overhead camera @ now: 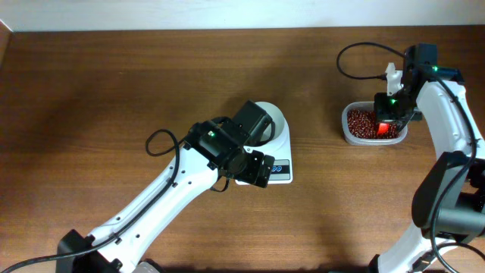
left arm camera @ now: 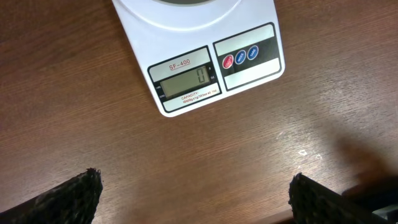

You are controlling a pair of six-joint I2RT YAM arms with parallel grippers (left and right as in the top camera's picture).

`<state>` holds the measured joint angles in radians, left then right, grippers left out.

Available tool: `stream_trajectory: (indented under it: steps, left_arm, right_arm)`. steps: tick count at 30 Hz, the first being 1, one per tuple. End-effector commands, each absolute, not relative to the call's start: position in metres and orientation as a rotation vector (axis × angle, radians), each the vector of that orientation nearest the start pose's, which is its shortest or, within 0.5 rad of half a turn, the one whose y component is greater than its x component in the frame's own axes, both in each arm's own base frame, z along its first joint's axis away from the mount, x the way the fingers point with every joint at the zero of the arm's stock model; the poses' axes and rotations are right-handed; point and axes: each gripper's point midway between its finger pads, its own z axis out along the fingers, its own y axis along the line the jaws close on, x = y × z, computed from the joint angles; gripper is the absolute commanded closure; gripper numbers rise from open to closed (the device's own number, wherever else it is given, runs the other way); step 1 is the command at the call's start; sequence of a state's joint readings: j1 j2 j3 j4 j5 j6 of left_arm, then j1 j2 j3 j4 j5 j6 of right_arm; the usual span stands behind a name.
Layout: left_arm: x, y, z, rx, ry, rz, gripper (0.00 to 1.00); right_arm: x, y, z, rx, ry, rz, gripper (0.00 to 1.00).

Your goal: Scoop item into bowl and weigh 50g on scale

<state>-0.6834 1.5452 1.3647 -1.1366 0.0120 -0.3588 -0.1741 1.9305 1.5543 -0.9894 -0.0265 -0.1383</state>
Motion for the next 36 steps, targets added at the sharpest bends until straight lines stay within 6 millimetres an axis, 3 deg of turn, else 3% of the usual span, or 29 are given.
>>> stream_trajectory:
  steps: [1, 5, 11, 15, 23, 30, 36]
  left_arm:
    - [0.250, -0.208, 0.159, 0.489, 2.868, -0.219, 0.01]
    - [0.250, -0.208, 0.159, 0.489, 2.868, -0.219, 0.01]
    - [0.250, -0.208, 0.159, 0.489, 2.868, -0.219, 0.01]
    - [0.250, -0.208, 0.159, 0.489, 2.868, -0.219, 0.01]
    - [0.250, -0.208, 0.159, 0.489, 2.868, -0.219, 0.01]
    - [0.250, -0.208, 0.159, 0.489, 2.868, -0.219, 0.01]
    - [0.250, -0.208, 0.159, 0.489, 2.868, -0.219, 0.01]
  right_arm:
    - [0.399, -0.074, 0.075, 0.091, 2.958, -0.058, 0.96]
    - [0.395, -0.059, 0.058, 0.086, 2.958, 0.064, 0.96]
    - [0.393, -0.049, 0.042, 0.231, 2.941, 0.157, 0.96]
    - [0.398, -0.025, 0.048, 0.221, 2.897, 0.401, 0.96]
    - [0.400, -0.031, 0.074, 0.287, 2.716, 0.837, 0.96]
    - [0.386, -0.025, 0.059, 0.296, 2.756, 0.872, 0.96]
    - [0.387, -0.020, 0.063, 0.292, 2.732, 0.922, 0.96]
